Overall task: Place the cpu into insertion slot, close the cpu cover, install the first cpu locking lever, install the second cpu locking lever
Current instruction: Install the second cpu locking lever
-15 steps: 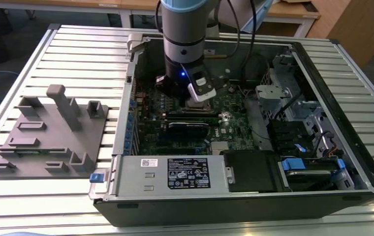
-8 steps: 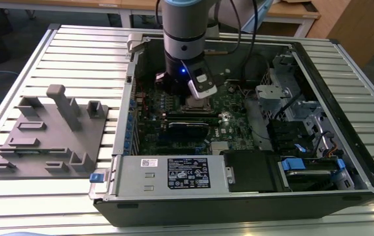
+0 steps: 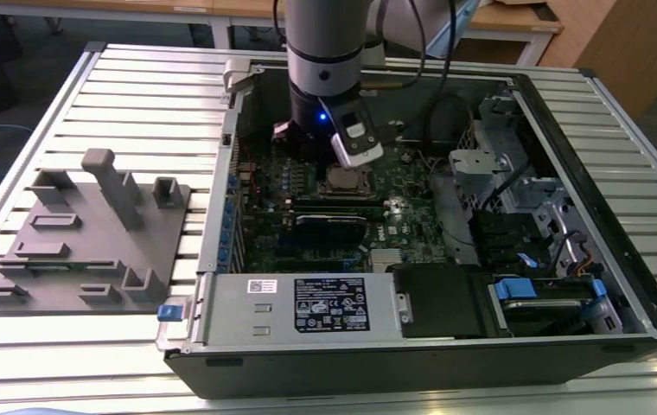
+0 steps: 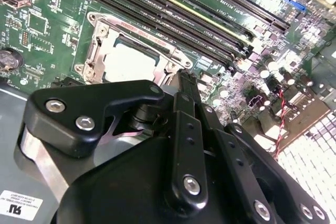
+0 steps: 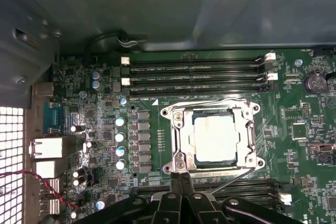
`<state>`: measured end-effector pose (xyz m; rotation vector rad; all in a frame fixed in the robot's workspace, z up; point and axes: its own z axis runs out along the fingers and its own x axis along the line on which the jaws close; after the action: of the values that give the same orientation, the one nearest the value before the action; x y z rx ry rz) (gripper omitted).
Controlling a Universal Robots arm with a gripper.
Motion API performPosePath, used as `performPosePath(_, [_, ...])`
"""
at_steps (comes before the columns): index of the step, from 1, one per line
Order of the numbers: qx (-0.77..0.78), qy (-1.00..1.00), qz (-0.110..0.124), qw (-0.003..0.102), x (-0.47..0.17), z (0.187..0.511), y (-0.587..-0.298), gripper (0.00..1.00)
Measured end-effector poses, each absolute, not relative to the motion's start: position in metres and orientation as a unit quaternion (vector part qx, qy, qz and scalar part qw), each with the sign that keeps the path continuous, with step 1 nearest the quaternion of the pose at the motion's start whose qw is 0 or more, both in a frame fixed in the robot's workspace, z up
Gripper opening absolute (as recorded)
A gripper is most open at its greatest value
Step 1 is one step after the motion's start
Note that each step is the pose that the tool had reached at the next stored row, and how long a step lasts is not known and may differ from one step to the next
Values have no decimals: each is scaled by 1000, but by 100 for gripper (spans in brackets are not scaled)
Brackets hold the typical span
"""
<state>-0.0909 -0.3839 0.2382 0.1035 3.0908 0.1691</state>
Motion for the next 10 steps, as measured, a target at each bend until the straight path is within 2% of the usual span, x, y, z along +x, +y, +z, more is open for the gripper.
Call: performPosePath(10, [33, 998, 55, 22, -91, 243, -384, 11])
